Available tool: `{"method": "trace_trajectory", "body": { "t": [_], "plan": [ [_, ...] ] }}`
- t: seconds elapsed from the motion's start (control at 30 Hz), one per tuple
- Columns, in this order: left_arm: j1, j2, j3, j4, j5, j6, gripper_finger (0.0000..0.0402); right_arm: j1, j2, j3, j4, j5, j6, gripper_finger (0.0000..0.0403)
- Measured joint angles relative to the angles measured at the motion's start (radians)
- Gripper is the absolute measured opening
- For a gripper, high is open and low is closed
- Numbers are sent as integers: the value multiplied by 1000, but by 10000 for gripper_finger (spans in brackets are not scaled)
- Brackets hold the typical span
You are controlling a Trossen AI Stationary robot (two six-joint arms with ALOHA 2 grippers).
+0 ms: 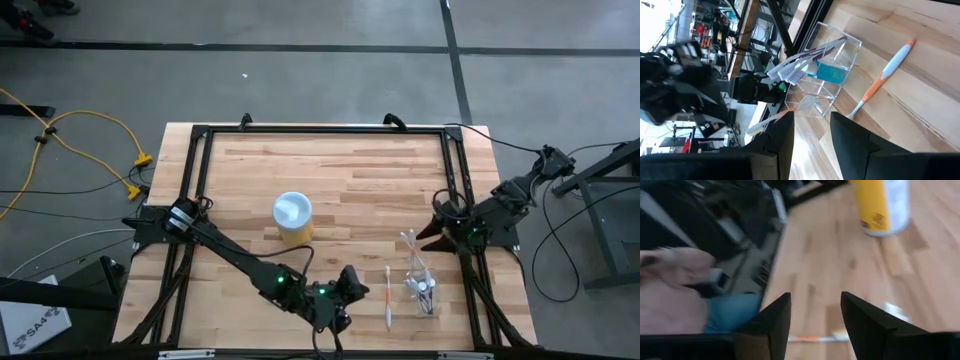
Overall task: Pick & Place toothbrushing station
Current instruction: Put the orange toothbrush in the top section of the transparent organizer
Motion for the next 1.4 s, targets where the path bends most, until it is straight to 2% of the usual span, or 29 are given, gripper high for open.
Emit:
{"method": "trace_trajectory", "body": {
  "t": [0.33, 0.5, 0.63, 0.8, 0.9, 1.0, 1.17, 1.4],
  "plan": [
    [0, 0, 0, -40, 4, -78, 120, 0, 77, 0, 242, -105, -99, 164],
    [2, 0, 0, -55, 29, -202, 120, 0, 150, 0, 346, -140, -150, 164],
    [20, 0, 0, -55, 131, -353, 120, 0, 170, 0, 394, -154, -153, 164],
    [52, 0, 0, -53, 326, -473, 120, 0, 171, 0, 388, -163, -152, 164],
    [76, 15, 1, -1, 401, -583, 120, 0, 171, 0, 388, -160, -152, 164],
    [99, 32, 2, 42, 408, -719, 120, 0, 171, 0, 393, -156, -152, 164],
    [128, 41, 3, 47, 400, -838, 120, 0, 171, 0, 394, -155, -159, 164],
    [133, 52, 1, 51, 413, -893, 120, 0, 171, 0, 394, -166, -160, 164]
  ]
}}
